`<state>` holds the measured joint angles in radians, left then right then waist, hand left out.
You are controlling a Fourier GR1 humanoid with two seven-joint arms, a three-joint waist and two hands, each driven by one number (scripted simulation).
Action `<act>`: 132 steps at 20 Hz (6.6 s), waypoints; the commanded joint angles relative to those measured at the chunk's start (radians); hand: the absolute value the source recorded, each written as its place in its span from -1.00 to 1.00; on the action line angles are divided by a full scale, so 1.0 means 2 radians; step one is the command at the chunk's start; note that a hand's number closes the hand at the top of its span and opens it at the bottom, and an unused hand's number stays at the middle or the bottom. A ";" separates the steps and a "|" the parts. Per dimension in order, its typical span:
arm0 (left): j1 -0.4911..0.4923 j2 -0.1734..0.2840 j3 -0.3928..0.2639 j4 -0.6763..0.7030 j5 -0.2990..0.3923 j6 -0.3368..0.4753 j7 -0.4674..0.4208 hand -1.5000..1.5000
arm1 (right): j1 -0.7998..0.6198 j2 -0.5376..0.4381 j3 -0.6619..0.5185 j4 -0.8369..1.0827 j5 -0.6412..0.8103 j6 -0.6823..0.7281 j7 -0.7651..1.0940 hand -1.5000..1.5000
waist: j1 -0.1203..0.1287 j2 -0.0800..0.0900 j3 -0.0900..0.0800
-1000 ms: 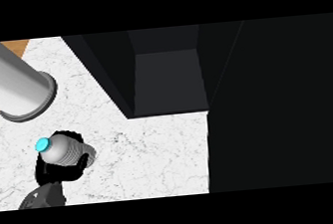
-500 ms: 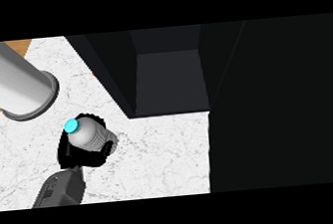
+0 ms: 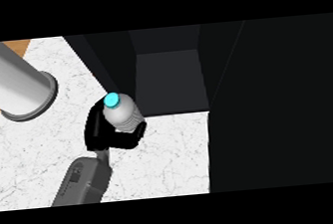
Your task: Pick up the bottled water, place it into the cabinet and close the cabinet
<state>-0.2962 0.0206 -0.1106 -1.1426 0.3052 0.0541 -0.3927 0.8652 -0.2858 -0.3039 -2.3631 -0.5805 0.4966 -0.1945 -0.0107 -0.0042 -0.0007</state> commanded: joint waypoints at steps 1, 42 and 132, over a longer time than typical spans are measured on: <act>-0.036 -0.010 -0.046 -0.036 0.006 0.087 0.036 1.00 | 0.031 0.002 -0.003 -0.102 -0.059 -0.016 0.039 -1.00 | -0.006 0.000 0.000; -0.151 0.035 -0.075 0.071 -0.094 0.303 0.107 -1.00 | -0.027 -0.044 0.026 0.000 -0.055 0.020 -0.018 -1.00 | -0.061 0.013 0.000; 0.329 0.291 -0.033 -0.395 0.189 -0.014 -0.037 -1.00 | -0.029 -0.105 0.176 -0.158 0.048 0.085 0.078 1.00 | 0.006 -0.008 -0.005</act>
<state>0.3187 0.5731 -0.2255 -1.9179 0.6469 0.0569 -0.4595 0.7864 -0.4825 0.0243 -2.3739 -0.6268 0.7110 -0.1252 -0.0016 -0.0183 -0.0095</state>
